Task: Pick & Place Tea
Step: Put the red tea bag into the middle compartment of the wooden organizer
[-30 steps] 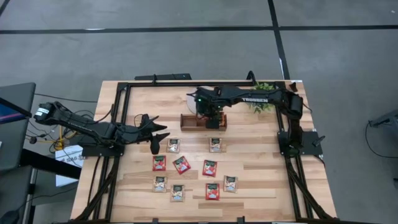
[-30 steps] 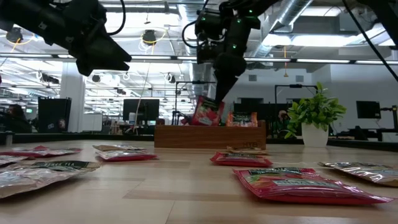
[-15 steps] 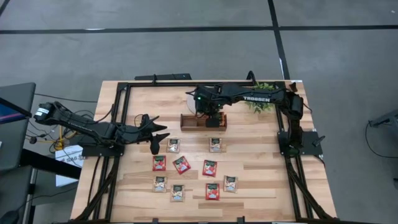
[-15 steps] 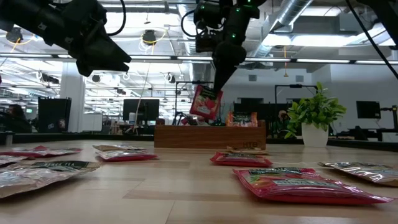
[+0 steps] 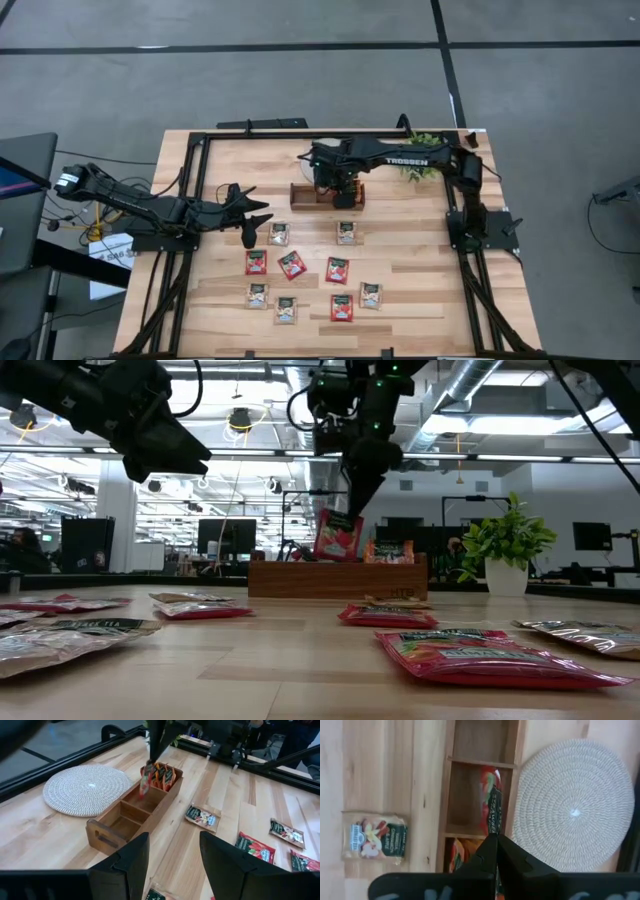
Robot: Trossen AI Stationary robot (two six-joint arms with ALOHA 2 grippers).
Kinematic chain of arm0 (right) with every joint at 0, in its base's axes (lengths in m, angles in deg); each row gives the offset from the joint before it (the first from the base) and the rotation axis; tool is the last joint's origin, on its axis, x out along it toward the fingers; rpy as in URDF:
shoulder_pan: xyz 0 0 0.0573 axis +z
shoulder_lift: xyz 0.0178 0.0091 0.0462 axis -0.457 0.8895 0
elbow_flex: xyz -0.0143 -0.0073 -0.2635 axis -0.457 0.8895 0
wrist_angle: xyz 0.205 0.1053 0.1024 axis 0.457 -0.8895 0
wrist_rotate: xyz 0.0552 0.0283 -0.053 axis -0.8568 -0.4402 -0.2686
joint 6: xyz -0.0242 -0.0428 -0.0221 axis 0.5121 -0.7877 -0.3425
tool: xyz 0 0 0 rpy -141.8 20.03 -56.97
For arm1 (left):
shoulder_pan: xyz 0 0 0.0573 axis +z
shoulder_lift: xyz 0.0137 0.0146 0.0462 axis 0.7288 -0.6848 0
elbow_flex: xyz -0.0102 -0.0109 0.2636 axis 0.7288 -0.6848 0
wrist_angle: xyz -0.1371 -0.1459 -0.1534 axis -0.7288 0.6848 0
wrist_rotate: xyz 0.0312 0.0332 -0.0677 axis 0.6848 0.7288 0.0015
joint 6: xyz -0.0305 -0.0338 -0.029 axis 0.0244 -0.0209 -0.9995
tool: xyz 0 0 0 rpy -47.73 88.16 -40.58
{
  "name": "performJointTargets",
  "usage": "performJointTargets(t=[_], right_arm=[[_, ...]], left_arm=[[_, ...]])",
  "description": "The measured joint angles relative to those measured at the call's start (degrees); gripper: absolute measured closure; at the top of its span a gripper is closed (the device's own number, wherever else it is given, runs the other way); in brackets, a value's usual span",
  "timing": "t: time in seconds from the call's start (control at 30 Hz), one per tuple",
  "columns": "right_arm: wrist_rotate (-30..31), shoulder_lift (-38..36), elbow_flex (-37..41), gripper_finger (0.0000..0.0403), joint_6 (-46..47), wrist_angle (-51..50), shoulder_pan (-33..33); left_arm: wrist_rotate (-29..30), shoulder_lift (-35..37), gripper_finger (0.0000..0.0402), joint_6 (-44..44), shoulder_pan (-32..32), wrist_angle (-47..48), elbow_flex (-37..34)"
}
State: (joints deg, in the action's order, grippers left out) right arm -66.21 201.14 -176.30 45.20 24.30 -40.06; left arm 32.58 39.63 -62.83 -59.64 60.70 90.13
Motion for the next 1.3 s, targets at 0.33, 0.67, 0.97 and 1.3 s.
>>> performJointTargets(t=[0.33,0.67,0.97,1.3], right_arm=[[0.1,1.0,0.1,0.0403,-0.9,-0.9,0.0],[0.1,1.0,0.1,0.0403,-1.3,-2.2,-0.3],[0.7,0.9,0.1,0.0403,-2.6,-0.2,0.5],[3.2,0.9,0.1,0.0403,-2.9,-0.9,0.5]], left_arm=[[0.0,0.0,0.0234,-0.4,0.0,0.0,0.0],[0.0,0.0,0.0234,-0.4,0.0,0.0,0.0],[0.0,0.0,0.0234,-0.4,0.0,0.0,0.0],[0.0,0.0,0.0234,-0.4,0.0,0.0,0.0]])
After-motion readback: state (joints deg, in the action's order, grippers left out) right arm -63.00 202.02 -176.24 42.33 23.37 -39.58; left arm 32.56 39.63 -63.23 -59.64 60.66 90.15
